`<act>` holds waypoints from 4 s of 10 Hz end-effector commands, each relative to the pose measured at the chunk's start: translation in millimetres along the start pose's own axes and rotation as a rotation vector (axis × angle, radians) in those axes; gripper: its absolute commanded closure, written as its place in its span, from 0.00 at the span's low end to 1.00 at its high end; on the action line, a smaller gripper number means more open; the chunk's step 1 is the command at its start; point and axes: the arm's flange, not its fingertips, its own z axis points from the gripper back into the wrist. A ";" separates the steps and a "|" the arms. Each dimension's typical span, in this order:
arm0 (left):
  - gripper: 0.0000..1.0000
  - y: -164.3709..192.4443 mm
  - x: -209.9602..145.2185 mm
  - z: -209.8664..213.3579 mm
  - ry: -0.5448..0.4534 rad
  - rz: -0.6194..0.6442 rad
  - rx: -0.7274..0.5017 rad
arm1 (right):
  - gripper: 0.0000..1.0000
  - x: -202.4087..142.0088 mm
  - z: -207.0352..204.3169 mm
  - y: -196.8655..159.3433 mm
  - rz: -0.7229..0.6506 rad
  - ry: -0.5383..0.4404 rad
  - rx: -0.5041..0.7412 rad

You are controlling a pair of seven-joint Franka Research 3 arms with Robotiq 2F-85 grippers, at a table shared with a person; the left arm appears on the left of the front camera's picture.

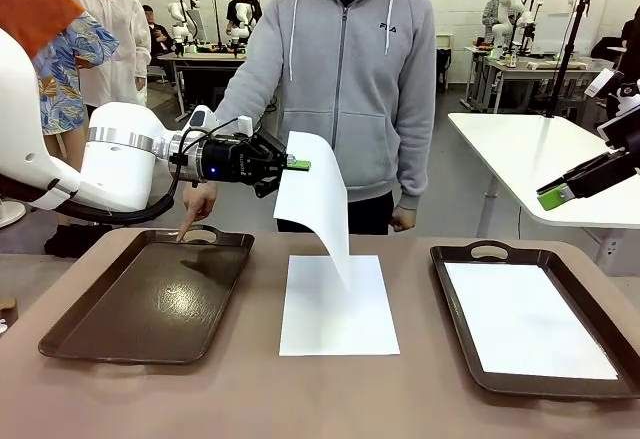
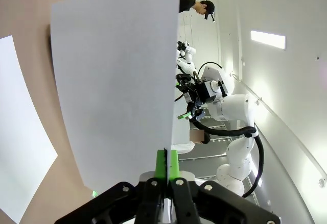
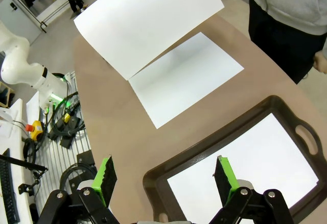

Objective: Sort the A4 documents.
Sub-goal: Place the A4 Paper in the designated Handle tray.

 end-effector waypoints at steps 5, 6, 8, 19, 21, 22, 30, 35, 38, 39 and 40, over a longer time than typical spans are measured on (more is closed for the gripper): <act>0.99 -24.4 -23.9 37.6 0.090 -0.052 0.310 | 0.00 0.5 -0.4 0.7 0.003 -0.002 0.004; 0.99 -27.5 -28.5 55.0 0.089 -0.018 0.334 | 0.00 0.5 -0.4 0.7 0.003 -0.002 0.004; 0.99 -28.8 -34.4 86.8 0.044 0.056 0.411 | 0.00 0.5 -0.4 0.7 0.003 -0.002 0.004; 0.99 22.8 -17.0 178.0 0.085 0.340 0.964 | 0.00 0.5 -0.4 0.7 0.003 -0.002 0.004; 0.99 36.0 -27.1 171.0 0.069 0.353 1.046 | 0.00 0.5 -0.4 0.7 0.003 -0.002 0.004; 0.99 42.1 -31.2 170.7 0.054 0.363 1.067 | 0.00 0.5 -0.4 0.7 0.003 -0.002 0.004; 0.99 37.0 -39.1 196.4 -0.083 0.360 1.346 | 0.00 0.5 -0.4 0.7 0.003 -0.002 0.004; 0.99 42.3 -24.9 182.8 0.021 0.292 1.398 | 0.00 0.5 -0.4 0.7 0.003 -0.002 0.004; 0.99 43.4 -13.9 175.9 0.050 0.211 1.405 | 0.00 0.5 -0.4 0.7 0.003 -0.002 0.004; 0.99 43.0 -10.0 174.7 0.051 0.191 1.419 | 0.00 0.5 -0.4 0.7 0.003 -0.002 0.004; 0.99 42.3 -5.1 173.2 0.052 0.172 1.423 | 0.00 0.5 -0.4 0.7 0.003 -0.002 0.004</act>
